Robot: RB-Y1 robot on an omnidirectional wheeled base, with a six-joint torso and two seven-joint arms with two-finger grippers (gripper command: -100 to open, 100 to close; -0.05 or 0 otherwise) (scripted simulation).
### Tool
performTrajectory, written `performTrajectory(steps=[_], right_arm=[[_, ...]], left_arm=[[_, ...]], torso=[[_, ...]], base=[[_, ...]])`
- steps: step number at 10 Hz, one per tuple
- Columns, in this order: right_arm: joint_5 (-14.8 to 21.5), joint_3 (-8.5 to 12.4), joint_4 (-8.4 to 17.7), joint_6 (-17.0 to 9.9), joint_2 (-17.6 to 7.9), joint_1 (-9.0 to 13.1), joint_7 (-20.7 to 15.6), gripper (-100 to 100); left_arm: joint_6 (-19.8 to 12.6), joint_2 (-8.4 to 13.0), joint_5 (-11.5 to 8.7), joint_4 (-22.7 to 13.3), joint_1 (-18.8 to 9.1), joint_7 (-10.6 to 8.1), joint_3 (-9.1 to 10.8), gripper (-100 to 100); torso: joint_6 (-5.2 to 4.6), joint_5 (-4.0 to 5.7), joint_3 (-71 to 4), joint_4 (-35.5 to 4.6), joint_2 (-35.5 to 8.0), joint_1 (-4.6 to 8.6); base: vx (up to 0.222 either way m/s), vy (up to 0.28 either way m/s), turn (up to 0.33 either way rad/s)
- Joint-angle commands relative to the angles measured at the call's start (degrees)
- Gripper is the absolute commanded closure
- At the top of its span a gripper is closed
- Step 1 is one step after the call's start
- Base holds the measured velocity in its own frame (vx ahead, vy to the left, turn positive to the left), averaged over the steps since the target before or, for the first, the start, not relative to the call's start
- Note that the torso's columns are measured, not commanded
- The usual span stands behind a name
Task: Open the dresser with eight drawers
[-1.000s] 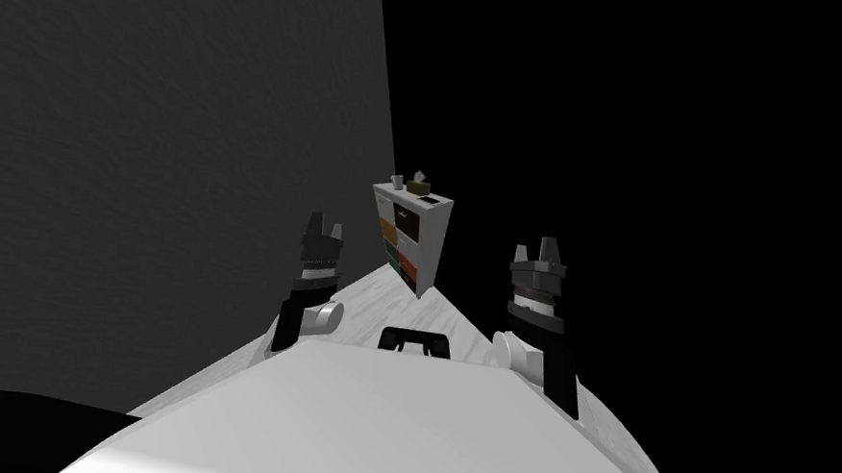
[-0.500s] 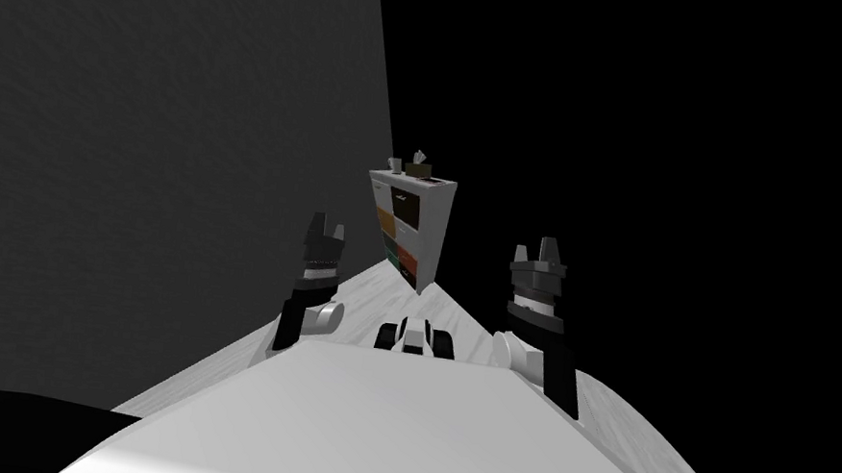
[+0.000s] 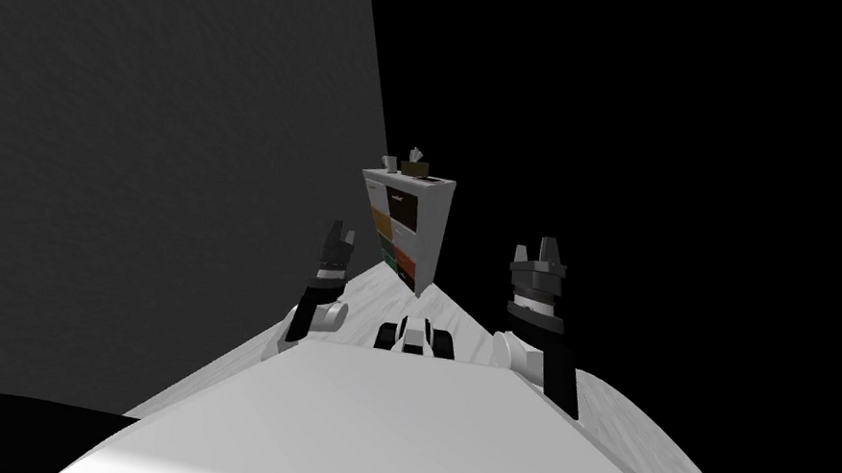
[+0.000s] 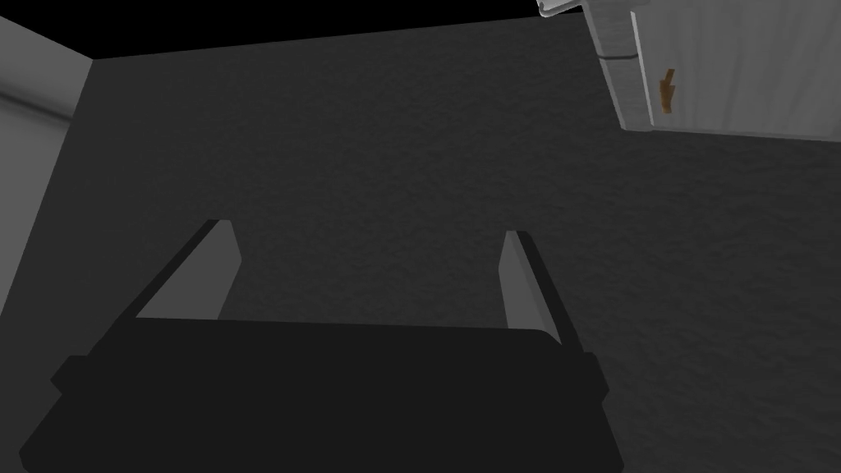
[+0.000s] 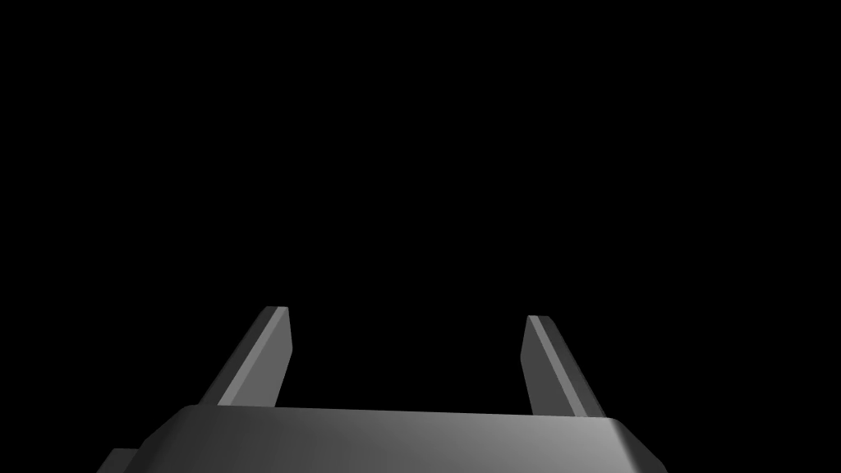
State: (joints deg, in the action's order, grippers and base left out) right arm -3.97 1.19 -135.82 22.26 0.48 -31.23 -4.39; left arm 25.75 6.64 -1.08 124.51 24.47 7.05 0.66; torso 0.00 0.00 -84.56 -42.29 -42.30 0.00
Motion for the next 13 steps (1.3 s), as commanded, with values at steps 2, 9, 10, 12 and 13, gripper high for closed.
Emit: performTrajectory(steps=[2,9,10,12,13], right_arm=[[0.0,0.0,0.0,0.0,0.0,0.0,0.0,0],[0.0,0.0,0.0,0.0,0.0,0.0,0.0,0],[0.0,0.0,0.0,0.0,0.0,0.0,0.0,0],[0.0,0.0,0.0,0.0,0.0,0.0,0.0,0],[0.0,0.0,0.0,0.0,0.0,0.0,0.0,0]], left_arm=[[0.46,0.53,1.19,-4.5,-1.26,0.57,-1.58,-100],[1.4,1.09,3.27,-13.23,-3.84,1.5,-4.25,-100],[1.62,1.21,3.77,-15.36,-4.46,1.73,-4.9,-100],[1.96,1.43,4.51,-18.48,-5.38,2.06,-5.85,-100],[2.07,1.57,4.77,-19.56,-5.7,2.18,-6.18,-100]], torso=[[0.0,0.02,0.01,-0.01,-0.02,0.06],[-0.01,0.01,0.01,-0.01,-0.02,0.01],[0.0,0.0,0.01,0.0,-0.02,-0.02],[0.0,-0.01,-0.07,0.03,0.1,-0.07],[0.01,-0.01,-0.04,0.02,0.05,-0.02]], base=[[0.071,0.035,-0.076],[0.065,0.033,-0.075],[0.081,0.047,-0.125],[0.094,0.06,-0.106],[0.069,0.044,-0.064]])
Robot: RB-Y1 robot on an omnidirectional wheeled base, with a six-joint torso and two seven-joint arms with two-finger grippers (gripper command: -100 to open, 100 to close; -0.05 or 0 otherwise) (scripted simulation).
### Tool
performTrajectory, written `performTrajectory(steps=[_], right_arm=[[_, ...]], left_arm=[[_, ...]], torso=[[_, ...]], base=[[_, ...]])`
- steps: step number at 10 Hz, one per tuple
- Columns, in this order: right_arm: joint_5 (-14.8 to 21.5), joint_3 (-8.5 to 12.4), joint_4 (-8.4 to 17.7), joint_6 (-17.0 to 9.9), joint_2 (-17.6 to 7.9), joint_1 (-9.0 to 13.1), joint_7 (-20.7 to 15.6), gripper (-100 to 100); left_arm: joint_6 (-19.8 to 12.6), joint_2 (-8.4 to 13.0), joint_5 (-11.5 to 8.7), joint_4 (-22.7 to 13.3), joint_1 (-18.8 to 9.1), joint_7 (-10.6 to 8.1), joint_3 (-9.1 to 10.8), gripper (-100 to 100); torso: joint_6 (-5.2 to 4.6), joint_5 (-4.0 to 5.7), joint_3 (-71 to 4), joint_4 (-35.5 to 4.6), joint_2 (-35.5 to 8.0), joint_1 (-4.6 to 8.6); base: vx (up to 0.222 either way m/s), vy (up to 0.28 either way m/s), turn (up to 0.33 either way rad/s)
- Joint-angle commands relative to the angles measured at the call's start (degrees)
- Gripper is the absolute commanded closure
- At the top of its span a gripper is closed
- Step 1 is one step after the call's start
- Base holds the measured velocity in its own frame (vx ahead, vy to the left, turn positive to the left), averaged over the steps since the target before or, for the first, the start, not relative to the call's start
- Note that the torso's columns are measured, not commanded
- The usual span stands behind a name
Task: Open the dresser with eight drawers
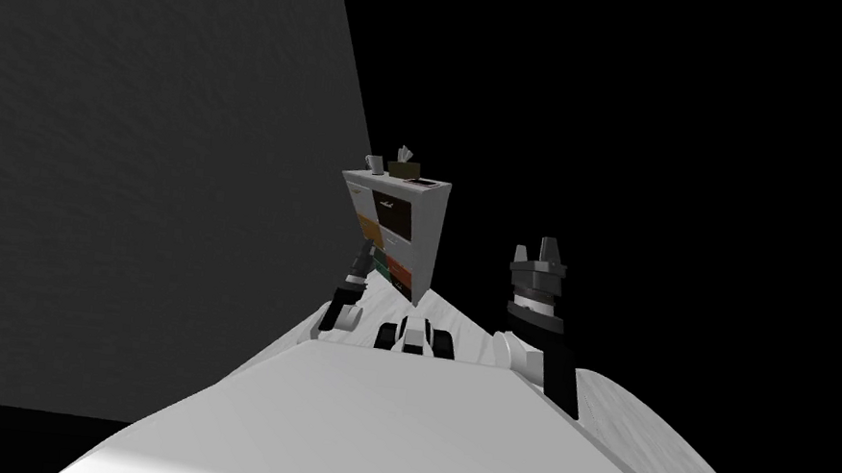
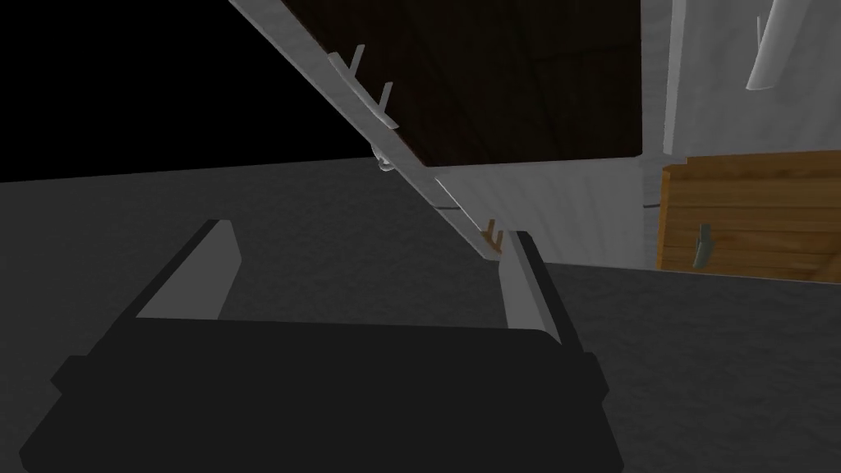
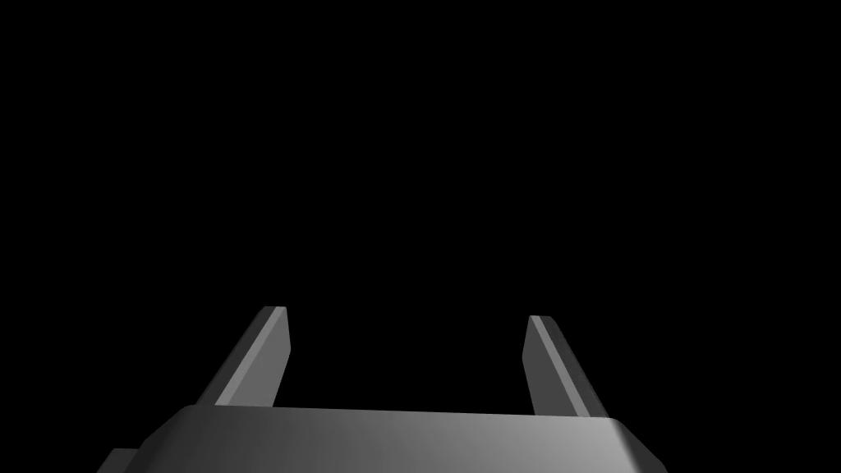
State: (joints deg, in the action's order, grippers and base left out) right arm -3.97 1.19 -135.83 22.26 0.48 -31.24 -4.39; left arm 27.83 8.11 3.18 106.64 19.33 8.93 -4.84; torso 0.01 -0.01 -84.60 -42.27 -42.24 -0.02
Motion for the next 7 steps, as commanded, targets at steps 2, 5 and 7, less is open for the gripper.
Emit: performTrajectory(steps=[2,5,7], right_arm=[[0.0,0.0,0.0,0.0,0.0,0.01,0.0,0],[0.0,0.0,0.0,0.0,0.0,0.01,0.0,0],[0.0,0.0,0.0,0.0,0.0,0.0,0.0,0]], left_arm=[[0.23,0.56,1.07,-3.99,-1.23,0.54,-1.39,-100],[0.65,1.59,1.99,-7.86,-2.37,0.95,-2.57,-100],[0.95,2.45,2.65,-10.68,-3.2,1.25,-3.43,-100]], torso=[[-0.02,0.03,0.1,-0.05,-0.15,0.07],[-0.02,0.0,0.03,-0.01,-0.04,0.0],[-0.01,0.01,0.01,-0.01,-0.01,0.02]], base=[[0.055,0.044,-0.081],[0.061,0.045,-0.076],[0.07,0.044,-0.067]])
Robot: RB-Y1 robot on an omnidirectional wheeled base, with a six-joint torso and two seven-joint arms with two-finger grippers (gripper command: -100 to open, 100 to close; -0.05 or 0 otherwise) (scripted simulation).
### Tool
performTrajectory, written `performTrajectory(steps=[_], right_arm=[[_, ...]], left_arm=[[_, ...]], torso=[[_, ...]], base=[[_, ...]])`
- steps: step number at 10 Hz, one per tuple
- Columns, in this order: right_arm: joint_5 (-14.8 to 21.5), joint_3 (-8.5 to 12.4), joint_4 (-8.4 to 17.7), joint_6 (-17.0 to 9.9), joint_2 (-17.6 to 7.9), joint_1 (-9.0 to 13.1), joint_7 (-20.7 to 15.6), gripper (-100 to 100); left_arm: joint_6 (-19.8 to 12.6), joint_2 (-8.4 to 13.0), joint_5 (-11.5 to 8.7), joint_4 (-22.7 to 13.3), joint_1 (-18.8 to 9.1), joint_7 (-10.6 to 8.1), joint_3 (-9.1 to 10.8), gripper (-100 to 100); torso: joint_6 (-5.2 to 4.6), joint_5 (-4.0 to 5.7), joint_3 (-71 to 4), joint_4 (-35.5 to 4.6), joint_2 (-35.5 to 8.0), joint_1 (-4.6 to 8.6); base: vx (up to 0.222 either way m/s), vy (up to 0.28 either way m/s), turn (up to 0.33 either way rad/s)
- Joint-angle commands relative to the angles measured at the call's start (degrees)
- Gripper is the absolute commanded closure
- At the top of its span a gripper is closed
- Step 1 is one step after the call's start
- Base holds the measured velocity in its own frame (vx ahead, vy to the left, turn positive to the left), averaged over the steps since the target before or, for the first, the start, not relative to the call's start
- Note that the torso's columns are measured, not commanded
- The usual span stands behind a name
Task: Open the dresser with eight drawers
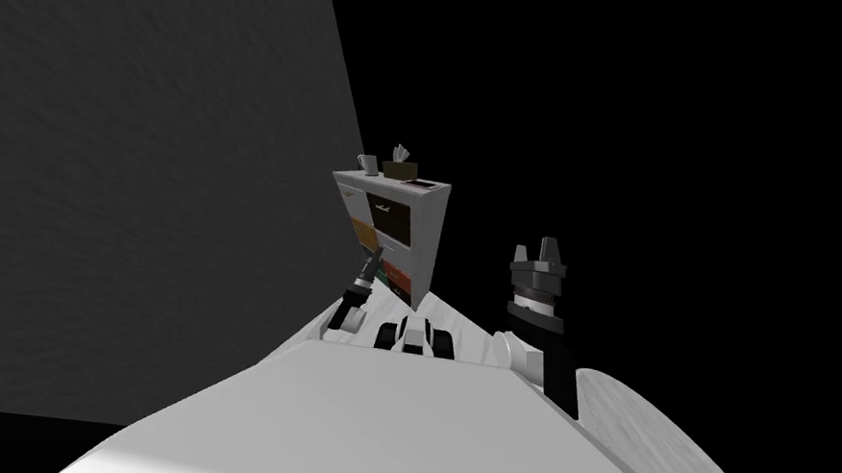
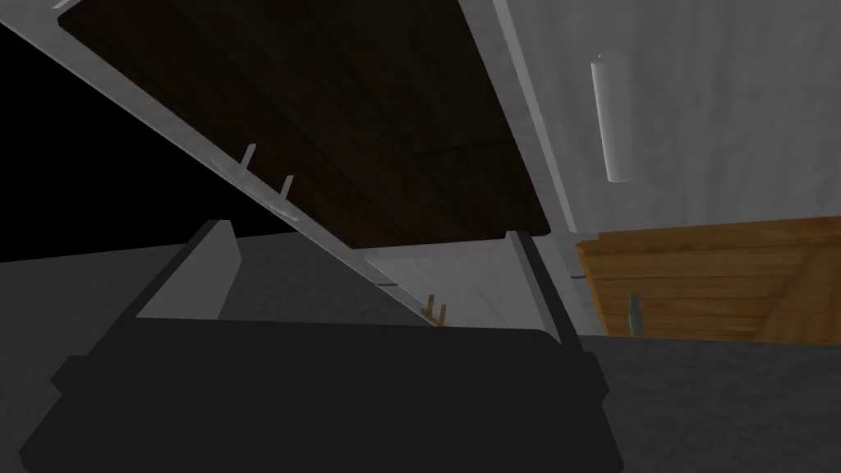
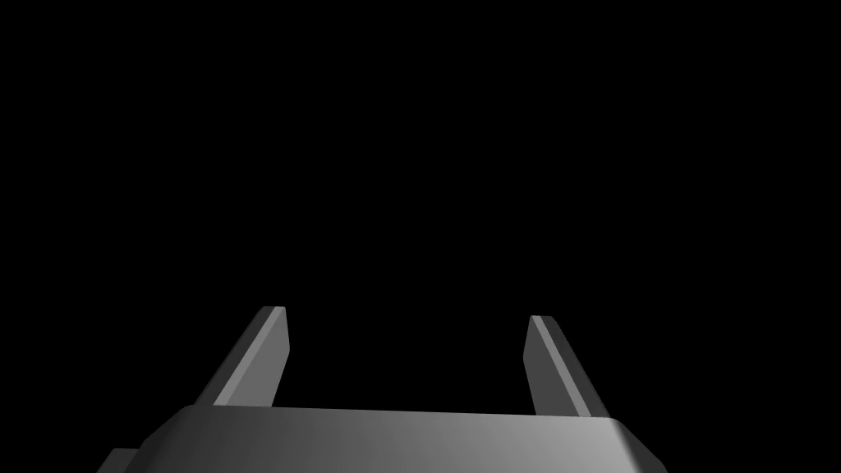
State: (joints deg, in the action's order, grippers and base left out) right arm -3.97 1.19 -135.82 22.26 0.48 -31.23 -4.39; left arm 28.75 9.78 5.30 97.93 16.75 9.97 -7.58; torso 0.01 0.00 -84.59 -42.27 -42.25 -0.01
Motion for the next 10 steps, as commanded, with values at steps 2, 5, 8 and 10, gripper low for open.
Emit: performTrajectory(steps=[2,5,8,10], right_arm=[[0.0,0.0,0.0,0.0,0.0,0.0,0.0,0],[0.0,0.0,0.0,0.0,0.0,0.0,0.0,0],[0.0,0.0,0.0,0.0,0.0,0.0,0.0,0],[0.0,0.0,0.0,0.0,0.0,0.0,0.0,0]], left_arm=[[0.34,1.65,1.22,-4.88,-1.48,0.52,-1.57,-100],[0.77,2.65,2.21,-9.07,-2.71,0.96,-2.84,-100],[1.13,3.26,3.01,-12.49,-3.71,1.32,-3.87,-100],[1.07,3.46,3.12,-13.39,-4.33,1.28,-4.0,-100]], torso=[[-0.01,0.01,0.01,-0.01,-0.02,0.02],[0.0,0.01,0.04,-0.02,-0.06,0.01],[0.0,0.01,0.03,-0.02,-0.06,0.03],[-0.01,0.02,0.02,-0.01,-0.04,0.04]], base=[[0.074,0.049,-0.094],[0.065,0.052,-0.089],[0.054,0.05,-0.067],[0.035,0.026,-0.036]])
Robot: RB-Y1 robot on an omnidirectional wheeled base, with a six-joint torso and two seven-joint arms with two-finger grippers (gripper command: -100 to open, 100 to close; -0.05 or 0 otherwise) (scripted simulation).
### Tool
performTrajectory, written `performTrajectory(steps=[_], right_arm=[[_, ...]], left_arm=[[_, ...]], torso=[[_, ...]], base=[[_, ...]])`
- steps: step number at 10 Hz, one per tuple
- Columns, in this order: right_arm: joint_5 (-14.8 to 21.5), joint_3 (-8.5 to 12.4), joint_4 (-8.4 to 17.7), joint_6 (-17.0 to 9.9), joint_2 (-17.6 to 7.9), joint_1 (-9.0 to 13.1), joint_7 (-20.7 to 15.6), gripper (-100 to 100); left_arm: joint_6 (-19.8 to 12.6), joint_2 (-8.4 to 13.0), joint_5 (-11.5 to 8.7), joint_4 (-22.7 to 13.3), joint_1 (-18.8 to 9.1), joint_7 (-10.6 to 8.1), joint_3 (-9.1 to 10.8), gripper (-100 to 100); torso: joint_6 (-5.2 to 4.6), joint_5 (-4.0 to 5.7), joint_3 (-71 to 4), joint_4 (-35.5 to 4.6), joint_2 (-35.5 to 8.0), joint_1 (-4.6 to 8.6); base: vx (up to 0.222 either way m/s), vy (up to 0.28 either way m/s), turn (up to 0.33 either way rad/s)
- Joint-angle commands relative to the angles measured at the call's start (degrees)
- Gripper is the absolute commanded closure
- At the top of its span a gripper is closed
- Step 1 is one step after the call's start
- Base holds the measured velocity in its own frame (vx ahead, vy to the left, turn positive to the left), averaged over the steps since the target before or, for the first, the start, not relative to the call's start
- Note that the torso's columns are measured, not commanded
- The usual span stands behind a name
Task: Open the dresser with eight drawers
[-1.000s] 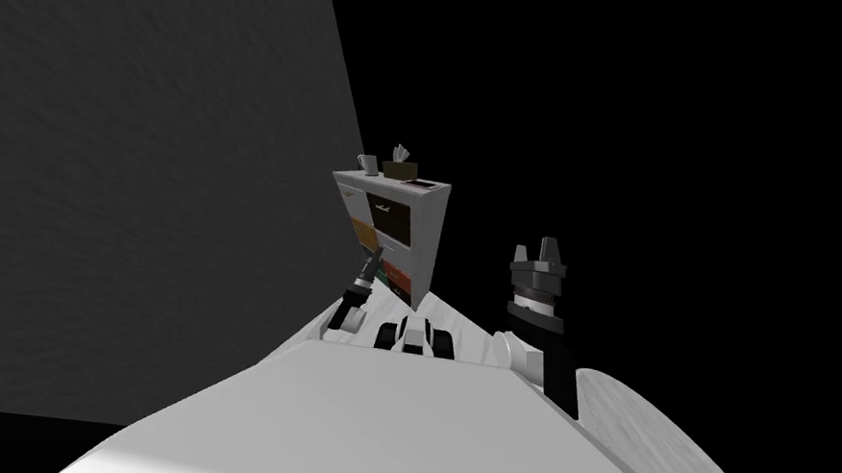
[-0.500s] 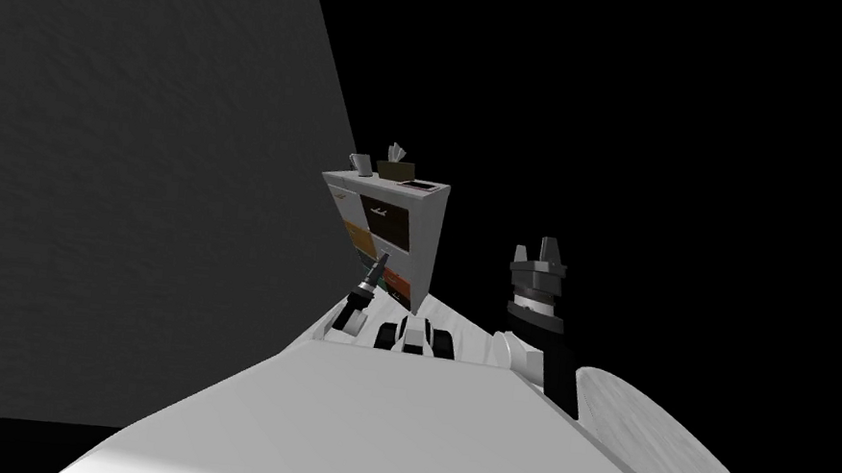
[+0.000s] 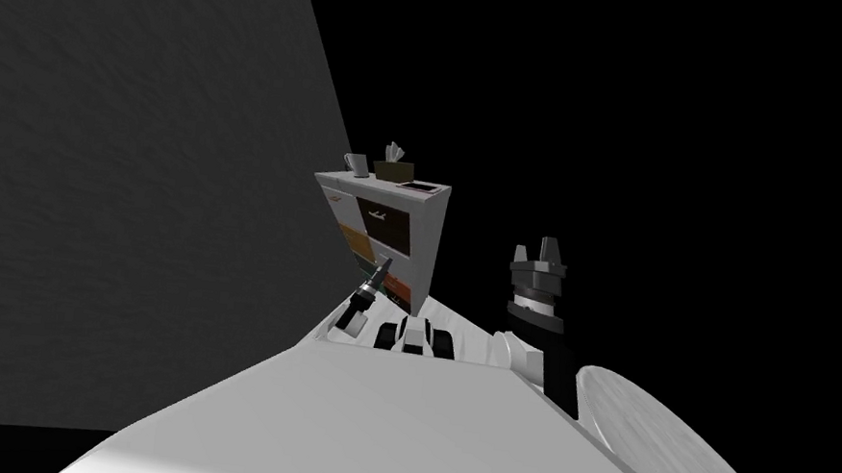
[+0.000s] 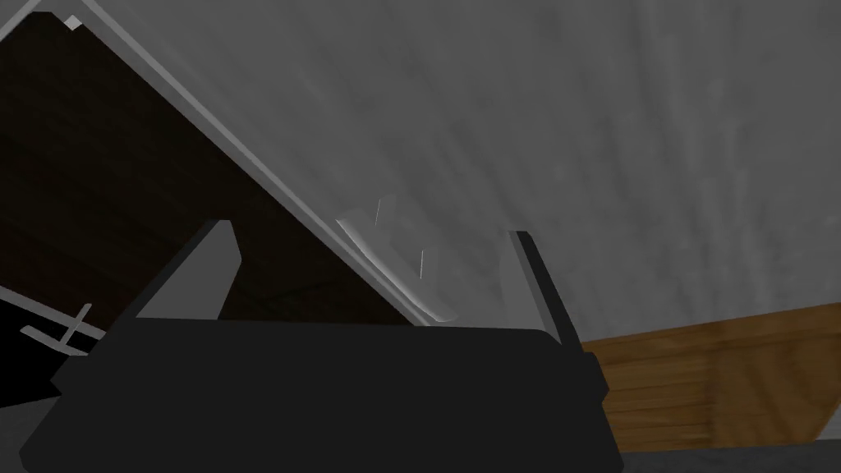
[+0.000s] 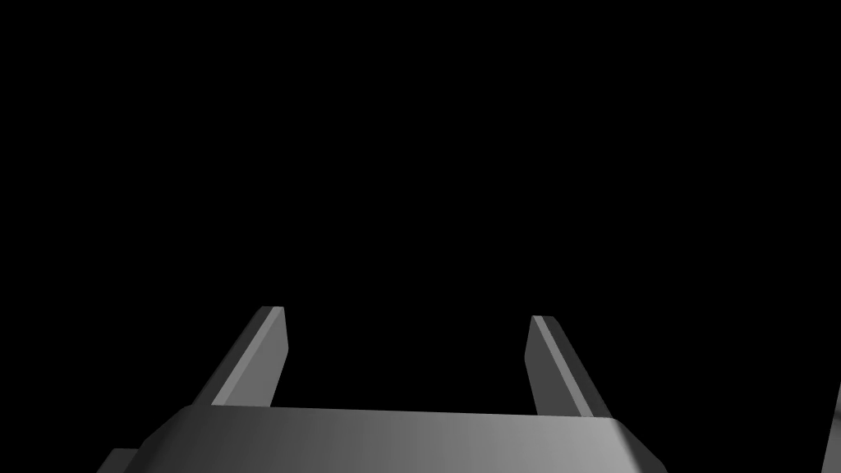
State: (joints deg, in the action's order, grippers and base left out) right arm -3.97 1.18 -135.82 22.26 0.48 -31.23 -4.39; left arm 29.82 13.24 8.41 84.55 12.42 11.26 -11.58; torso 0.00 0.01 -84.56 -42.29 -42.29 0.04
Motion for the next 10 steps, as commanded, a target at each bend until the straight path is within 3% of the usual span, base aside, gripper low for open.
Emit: performTrajectory(steps=[1,2,3,10], right_arm=[[0.0,0.0,0.0,0.0,0.0,0.0,0.0,0],[0.0,0.0,0.0,0.0,0.01,0.0,0.0,0],[0.0,0.0,0.0,0.0,0.01,0.0,0.0,0],[0.0,0.0,0.0,0.0,0.0,0.01,0.0,0]], left_arm=[[-1.75,0.35,-0.14,1.01,-0.72,-0.43,0.12,-100],[-0.8,0.23,-0.07,0.52,-0.38,-0.19,0.05,-100],[-1.05,0.26,-0.08,0.63,-0.44,-0.26,0.06,100],[-1.11,2.04,-0.25,3.38,1.79,-1.23,-0.87,100]], torso=[[0.02,0.01,0.04,-0.02,-0.08,0.05],[0.0,0.02,-0.03,0.0,0.07,0.09],[0.01,0.0,-0.01,0.01,0.0,0.01],[0.02,0.07,-0.11,-0.01,0.14,0.09]], base=[[0.062,-0.012,-0.021],[0.04,-0.008,-0.006],[0.006,-0.002,0.001],[-0.128,0.051,0.027]])
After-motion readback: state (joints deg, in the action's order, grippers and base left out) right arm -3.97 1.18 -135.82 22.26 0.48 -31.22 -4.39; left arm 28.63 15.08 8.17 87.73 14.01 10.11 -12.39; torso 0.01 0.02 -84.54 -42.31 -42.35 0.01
